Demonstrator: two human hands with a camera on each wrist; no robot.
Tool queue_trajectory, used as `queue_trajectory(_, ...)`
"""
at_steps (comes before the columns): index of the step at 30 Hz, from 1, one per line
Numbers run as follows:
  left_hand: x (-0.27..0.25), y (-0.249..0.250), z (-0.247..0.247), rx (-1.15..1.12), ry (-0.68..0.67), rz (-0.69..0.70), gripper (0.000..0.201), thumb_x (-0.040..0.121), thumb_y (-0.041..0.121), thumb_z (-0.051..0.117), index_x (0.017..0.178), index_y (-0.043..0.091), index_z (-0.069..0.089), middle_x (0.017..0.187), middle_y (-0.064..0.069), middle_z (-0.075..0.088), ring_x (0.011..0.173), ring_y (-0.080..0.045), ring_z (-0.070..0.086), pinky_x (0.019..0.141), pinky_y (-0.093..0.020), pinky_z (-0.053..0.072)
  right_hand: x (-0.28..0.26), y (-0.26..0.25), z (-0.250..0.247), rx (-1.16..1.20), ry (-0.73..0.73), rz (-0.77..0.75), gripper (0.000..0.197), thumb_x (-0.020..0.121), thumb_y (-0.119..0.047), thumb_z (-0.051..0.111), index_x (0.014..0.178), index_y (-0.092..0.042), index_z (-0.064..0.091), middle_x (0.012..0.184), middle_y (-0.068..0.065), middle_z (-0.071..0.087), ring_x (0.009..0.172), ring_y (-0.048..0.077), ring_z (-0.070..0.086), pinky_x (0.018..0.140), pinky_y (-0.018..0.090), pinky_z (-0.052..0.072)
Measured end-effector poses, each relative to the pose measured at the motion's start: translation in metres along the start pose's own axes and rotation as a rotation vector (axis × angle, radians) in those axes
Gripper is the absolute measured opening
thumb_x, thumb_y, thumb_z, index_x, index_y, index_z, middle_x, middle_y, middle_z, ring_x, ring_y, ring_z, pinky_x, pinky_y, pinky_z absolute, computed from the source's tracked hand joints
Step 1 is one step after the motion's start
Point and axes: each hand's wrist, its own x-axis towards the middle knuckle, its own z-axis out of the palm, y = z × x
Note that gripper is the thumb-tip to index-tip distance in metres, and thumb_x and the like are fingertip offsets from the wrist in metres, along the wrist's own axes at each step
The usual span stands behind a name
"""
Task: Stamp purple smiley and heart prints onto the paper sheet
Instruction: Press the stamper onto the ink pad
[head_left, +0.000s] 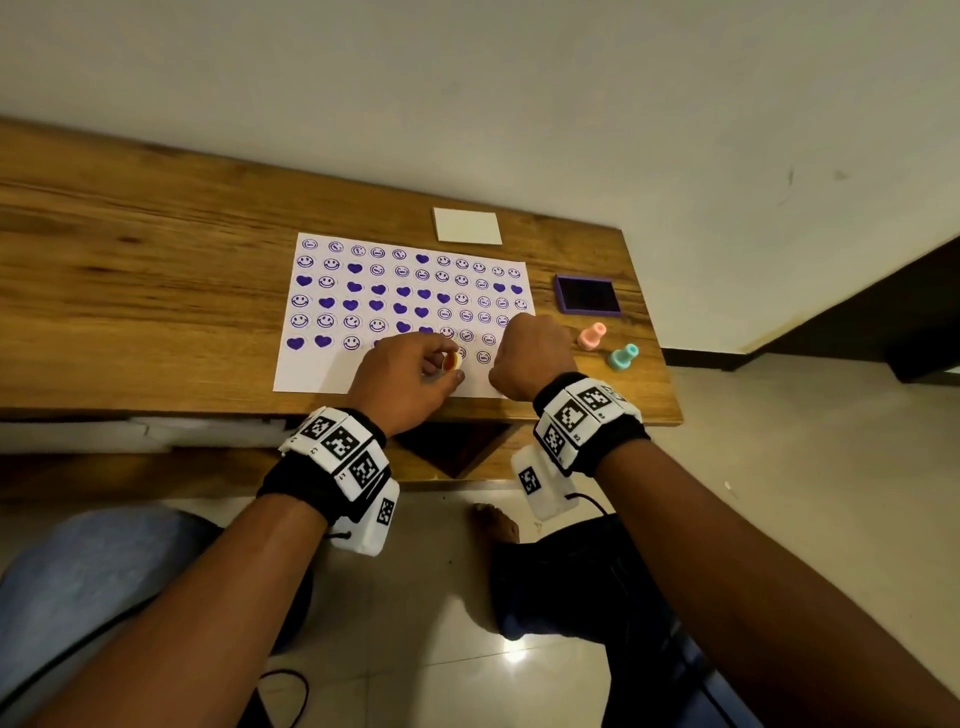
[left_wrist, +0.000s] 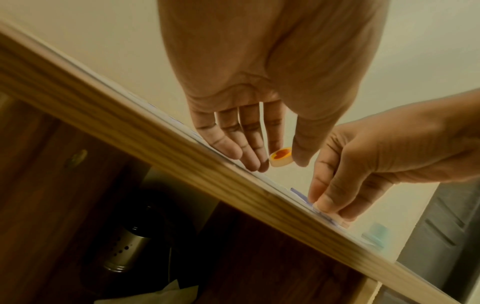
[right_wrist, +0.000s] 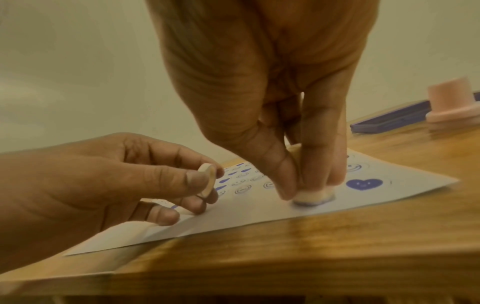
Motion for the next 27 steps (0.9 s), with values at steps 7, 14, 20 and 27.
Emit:
queue_trajectory(7,-0.004,0.002,-0.003,0.011,-0.012,0.003,0.039,0.084,0.033,0.071,0.12,0.02,0.065,0.101,0.003,0.069,0.086,-0.008,0.063,0.08,-0.023,0.049,-0.012,-0.003,-0.004,-0.006,0.018,-0.035,0.028,0.088,-0.023,0.068,0.109,-0.008,0.059,0.108,0.011,0.064,0.101,0.028,0.06,0.073,0.03,0.041)
queue_trajectory(14,-0.002,0.004,-0.006,-0.02,-0.013,0.007,0.036,0.083,0.031,0.071,0.117,0.021,0.066,0.095,0.006,0.069,0.085,-0.008,0.064,0.082,-0.028,0.053,-0.016,0.025,-0.015,0.384,0.117,0.085,0.019,0.083,-0.025,0.077,0.1,-0.015,0.076,0.105,-0.001,0.073,0.094,0.016,0.066,0.084,0.031,0.051)
queue_trajectory(20,0.002,0.01,-0.006,-0.085,0.061,0.018,0.035,0.082,0.031,0.073,0.116,0.022,0.067,0.096,0.006,0.069,0.086,-0.008,0.065,0.081,-0.029,0.054,-0.022,0.07,-0.029,0.689,0.285,0.167,0.019,0.082,-0.029,0.079,0.099,-0.021,0.076,0.094,0.001,0.074,0.09,0.017,0.069,0.087,0.036,0.057)
queue_trajectory(27,0.0,0.023,0.003,-0.216,0.089,0.023,0.033,0.082,0.026,0.073,0.114,0.021,0.068,0.094,0.009,0.069,0.083,0.001,0.064,0.072,-0.02,0.054,-0.038,0.084,0.001,1.251,0.282,0.113,0.015,0.085,-0.018,0.077,0.097,-0.008,0.075,0.086,0.007,0.075,0.085,0.02,0.074,0.072,0.03,0.062)
